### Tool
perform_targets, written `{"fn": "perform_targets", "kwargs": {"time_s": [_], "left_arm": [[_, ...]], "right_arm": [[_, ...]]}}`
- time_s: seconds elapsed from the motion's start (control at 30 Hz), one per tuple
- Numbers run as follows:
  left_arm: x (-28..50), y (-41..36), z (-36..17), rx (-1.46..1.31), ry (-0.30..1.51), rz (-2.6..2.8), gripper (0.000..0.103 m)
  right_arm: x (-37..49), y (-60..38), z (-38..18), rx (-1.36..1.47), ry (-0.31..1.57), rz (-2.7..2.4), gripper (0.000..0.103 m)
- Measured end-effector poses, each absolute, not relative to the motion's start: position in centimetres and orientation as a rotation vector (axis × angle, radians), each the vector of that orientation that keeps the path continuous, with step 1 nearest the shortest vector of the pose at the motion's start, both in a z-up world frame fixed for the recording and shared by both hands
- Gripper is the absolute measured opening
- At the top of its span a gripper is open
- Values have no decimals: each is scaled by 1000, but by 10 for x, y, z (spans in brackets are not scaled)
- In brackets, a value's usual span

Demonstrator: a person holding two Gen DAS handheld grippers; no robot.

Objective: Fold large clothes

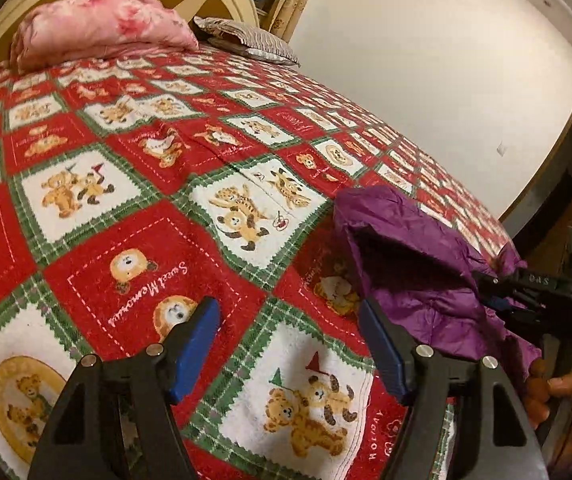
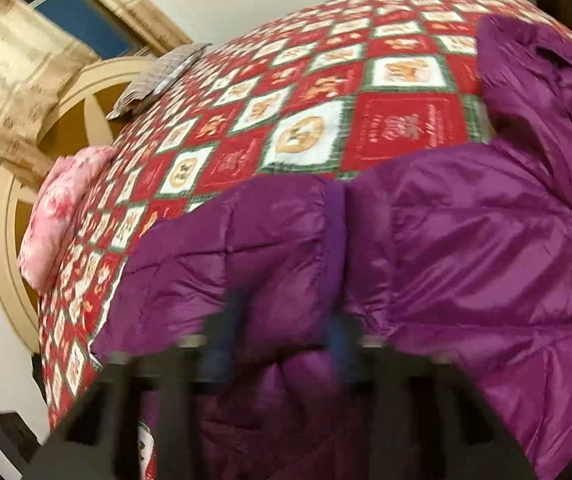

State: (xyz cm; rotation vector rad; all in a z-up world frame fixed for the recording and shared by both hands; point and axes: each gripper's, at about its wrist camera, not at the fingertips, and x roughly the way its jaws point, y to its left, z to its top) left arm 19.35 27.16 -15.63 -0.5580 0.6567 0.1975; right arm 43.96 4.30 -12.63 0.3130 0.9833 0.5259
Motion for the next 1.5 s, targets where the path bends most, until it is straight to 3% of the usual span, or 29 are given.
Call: {"fn": "perform_targets", "kwargs": {"time_s": [0.3,0.5,0.67,0.93,0.97,1.03,1.07,1.1,1.23,1.27,1.4,1.5], "left_arm": [[195,270,-158,-546,664,195,75],[201,266,-155,-499,693,219,75],[208,247,-138,-412,746,212,75],[225,172,-74,-223,689,90,75],[230,156,-68,-186,682,70,75],[241,133,-61,-129,680,37,75],[247,123,-58,-106,686,23,75],[251,115,-57,-90,690,13,75],[271,73,-51,-19,676,-46,75],[277,59,-52,7,675,-65,75],[300,20,-73,42,716,-77,76],[320,7,-98,15,805,-82,76]], "right_arm": [[378,10,-29,175,711,581,17],[342,-65,7,154,653,510,17],[331,-130,-6,150,680,374,17],[335,-202,-88,72,816,139,19],[338,-206,-96,61,829,121,24],[340,-216,-111,48,879,59,54],[338,-224,-113,52,891,35,78],[336,-231,-113,59,885,-22,81],[309,-247,-79,64,709,-175,82],[307,-245,-70,77,672,-125,77],[333,-215,-65,65,733,95,43],[359,-210,-89,86,813,129,40]]}}
